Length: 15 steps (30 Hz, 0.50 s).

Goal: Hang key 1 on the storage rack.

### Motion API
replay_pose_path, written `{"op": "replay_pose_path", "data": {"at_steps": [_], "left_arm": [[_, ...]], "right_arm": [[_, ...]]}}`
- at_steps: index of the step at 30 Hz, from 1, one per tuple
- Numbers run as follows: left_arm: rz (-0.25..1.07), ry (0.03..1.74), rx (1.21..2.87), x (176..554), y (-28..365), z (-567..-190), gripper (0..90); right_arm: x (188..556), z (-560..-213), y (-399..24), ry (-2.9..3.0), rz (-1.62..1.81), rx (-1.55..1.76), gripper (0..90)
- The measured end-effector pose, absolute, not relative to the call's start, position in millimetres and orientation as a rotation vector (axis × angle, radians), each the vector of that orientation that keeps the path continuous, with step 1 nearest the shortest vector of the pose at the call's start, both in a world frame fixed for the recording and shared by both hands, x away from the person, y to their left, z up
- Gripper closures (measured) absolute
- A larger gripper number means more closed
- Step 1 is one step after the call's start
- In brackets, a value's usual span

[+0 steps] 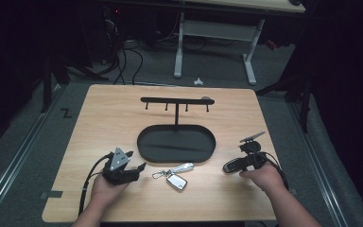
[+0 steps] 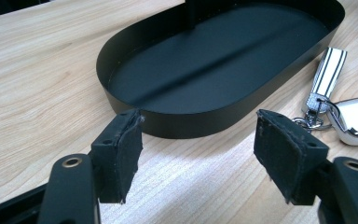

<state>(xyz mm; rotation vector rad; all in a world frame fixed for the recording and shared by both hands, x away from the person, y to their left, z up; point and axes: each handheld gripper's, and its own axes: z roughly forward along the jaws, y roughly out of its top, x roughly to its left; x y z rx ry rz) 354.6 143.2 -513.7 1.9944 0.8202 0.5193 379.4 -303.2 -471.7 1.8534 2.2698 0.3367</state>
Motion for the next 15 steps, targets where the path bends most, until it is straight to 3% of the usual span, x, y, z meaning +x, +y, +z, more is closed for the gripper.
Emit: {"op": "replay_pose_path", "data": {"at_steps": [7,15], "left_arm": [[0.516,0.816,2.005,354.5,142.7,-514.4,32.9],[0.511,0.812,2.012,354.5,141.6,-515.2,32.9]], "right_arm": [[384.9,-480.2,-311.2,2.223,0.329,1.954,39.6],[368.9,-479.9,-318.2,2.270,0.312,1.900,40.3]]}}
